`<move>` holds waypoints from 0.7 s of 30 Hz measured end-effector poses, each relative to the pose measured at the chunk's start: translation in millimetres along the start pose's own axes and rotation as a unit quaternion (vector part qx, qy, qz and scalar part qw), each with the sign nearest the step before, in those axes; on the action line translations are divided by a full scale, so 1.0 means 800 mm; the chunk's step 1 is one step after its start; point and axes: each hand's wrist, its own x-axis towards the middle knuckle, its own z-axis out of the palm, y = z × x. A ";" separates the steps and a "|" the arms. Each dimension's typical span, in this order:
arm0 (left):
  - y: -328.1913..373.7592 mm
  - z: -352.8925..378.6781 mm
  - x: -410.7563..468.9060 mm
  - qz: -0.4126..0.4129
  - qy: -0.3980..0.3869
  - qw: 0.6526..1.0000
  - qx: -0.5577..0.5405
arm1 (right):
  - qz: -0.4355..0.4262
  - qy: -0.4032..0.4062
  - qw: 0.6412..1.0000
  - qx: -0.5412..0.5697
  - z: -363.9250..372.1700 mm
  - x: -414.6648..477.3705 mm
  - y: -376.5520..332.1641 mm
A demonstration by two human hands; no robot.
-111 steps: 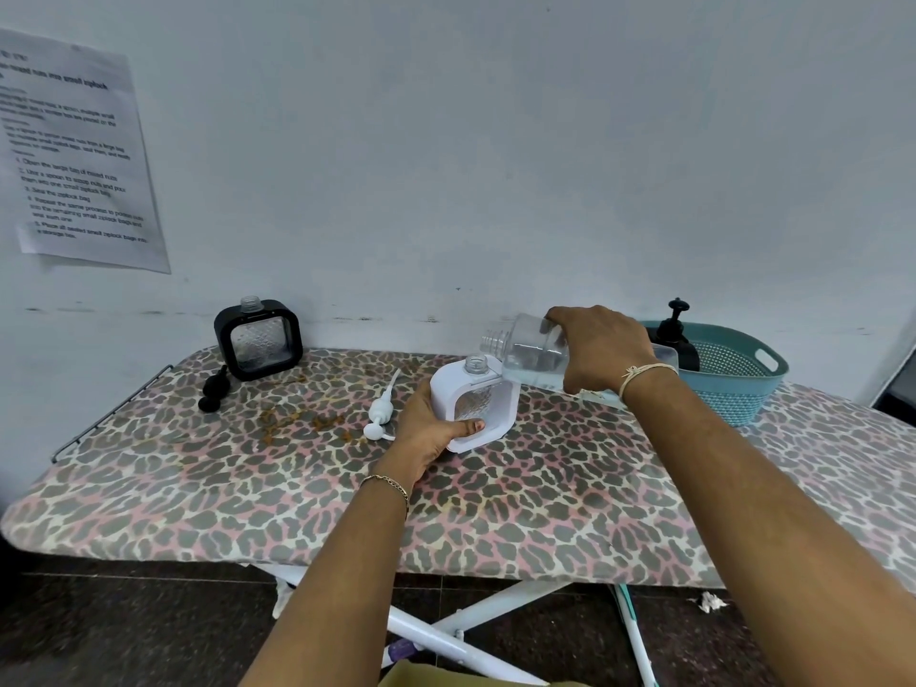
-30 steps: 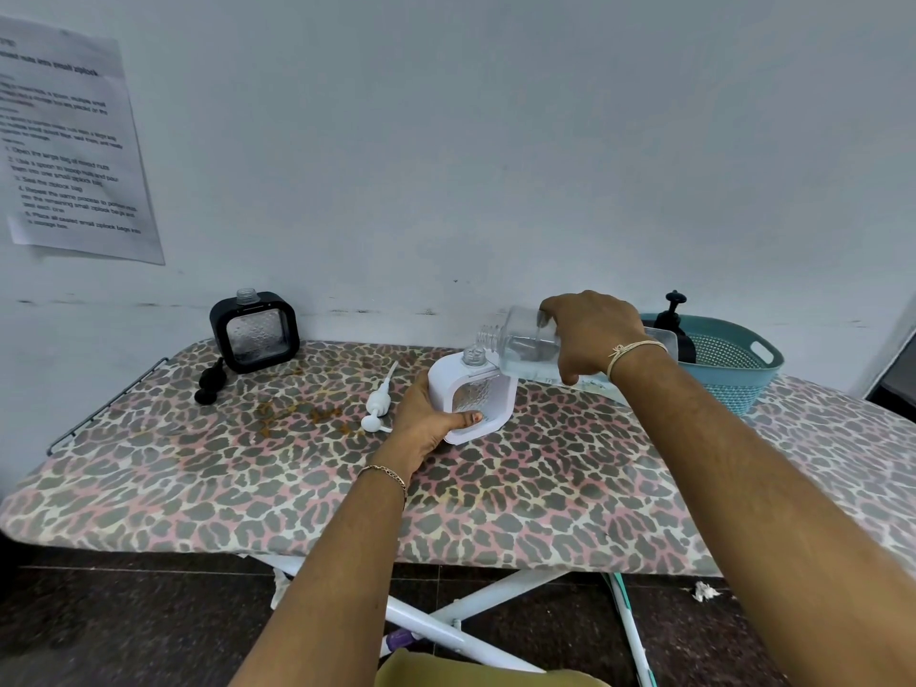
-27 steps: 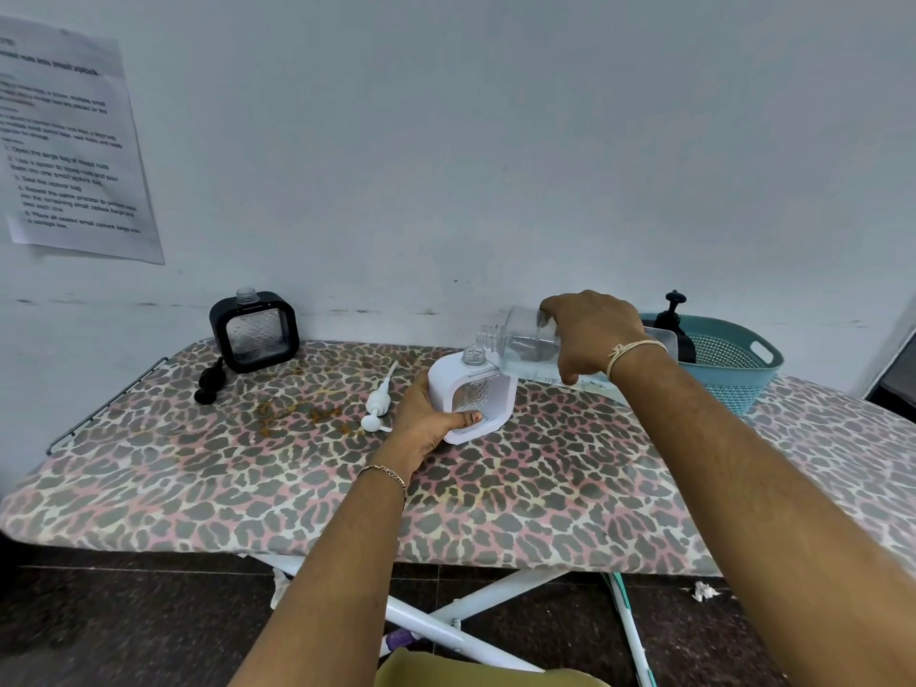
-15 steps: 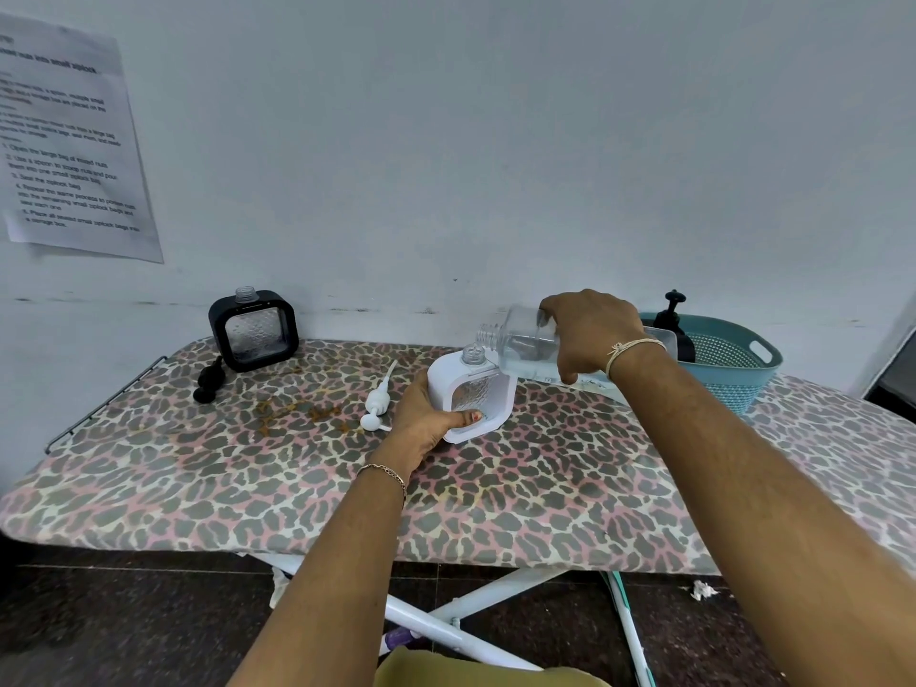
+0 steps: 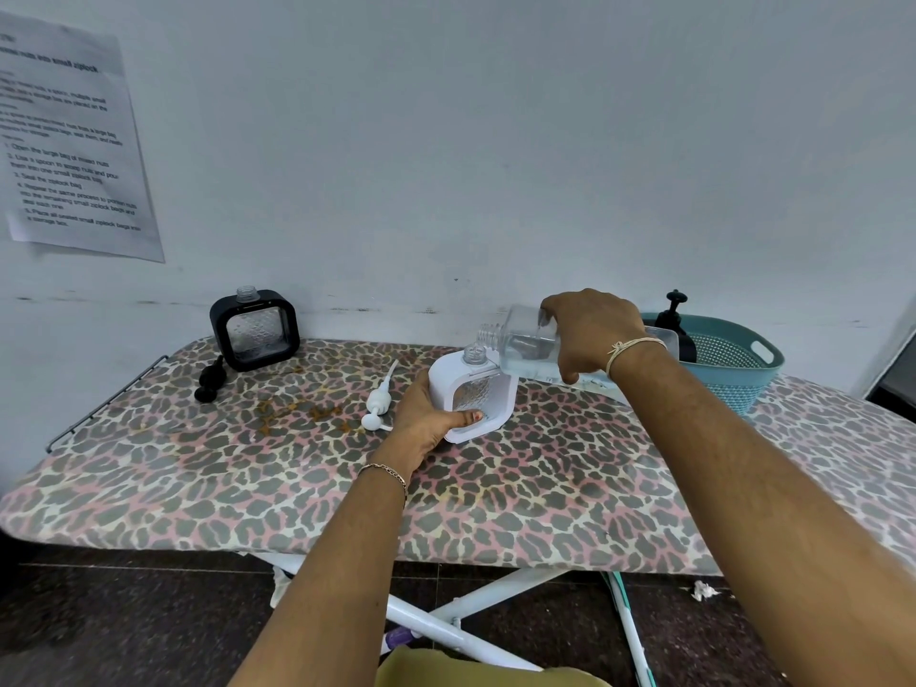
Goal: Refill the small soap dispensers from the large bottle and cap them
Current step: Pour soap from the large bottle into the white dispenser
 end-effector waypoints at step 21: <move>0.002 0.000 -0.001 0.000 -0.002 1.000 -0.001 | 0.002 -0.004 1.000 -0.011 -0.003 -0.001 -0.002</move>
